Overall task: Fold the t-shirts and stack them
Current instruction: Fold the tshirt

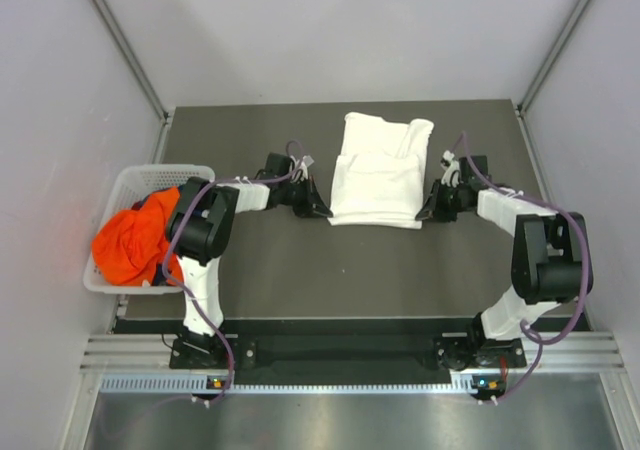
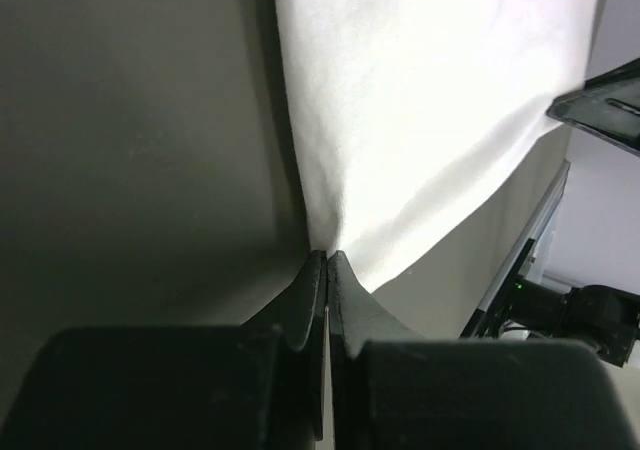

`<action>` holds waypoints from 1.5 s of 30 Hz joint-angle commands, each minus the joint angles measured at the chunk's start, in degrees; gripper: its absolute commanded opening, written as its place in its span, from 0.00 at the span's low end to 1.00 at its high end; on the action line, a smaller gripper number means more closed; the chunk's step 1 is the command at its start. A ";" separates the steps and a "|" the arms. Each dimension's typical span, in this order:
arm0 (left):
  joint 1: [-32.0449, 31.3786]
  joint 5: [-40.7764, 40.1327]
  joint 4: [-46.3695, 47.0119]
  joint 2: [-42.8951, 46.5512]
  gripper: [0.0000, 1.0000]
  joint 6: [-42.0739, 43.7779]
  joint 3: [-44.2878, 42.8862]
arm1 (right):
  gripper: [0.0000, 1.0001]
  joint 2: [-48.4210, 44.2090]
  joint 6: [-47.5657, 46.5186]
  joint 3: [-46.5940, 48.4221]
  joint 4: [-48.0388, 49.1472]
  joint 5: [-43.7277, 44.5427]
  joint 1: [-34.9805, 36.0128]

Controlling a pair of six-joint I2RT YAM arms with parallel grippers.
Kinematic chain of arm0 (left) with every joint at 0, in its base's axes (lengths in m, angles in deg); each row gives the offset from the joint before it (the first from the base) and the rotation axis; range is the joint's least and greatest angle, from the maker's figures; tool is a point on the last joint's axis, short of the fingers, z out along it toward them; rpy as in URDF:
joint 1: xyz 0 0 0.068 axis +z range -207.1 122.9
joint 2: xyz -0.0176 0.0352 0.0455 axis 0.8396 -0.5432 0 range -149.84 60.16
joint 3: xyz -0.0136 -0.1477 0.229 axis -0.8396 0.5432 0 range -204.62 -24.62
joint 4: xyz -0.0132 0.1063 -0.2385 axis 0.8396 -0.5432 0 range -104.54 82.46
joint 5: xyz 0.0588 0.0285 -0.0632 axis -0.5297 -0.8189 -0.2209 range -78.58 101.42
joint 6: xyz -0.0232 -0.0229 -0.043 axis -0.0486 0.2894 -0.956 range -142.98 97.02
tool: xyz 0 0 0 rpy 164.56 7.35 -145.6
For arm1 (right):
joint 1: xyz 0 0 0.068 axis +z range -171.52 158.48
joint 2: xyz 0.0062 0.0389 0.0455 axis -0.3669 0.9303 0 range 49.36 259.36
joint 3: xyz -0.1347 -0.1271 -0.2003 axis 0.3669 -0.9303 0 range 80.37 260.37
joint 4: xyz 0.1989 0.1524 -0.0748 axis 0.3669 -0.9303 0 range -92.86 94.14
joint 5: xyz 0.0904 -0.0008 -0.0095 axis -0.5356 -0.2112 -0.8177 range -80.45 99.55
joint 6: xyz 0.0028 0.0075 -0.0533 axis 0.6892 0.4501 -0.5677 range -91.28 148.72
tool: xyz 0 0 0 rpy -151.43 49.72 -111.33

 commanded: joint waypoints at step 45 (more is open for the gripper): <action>-11.51 -10.54 -1.27 18.19 0.00 -7.42 19.99 | 0.48 -22.48 4.36 -14.99 -9.50 9.17 -0.92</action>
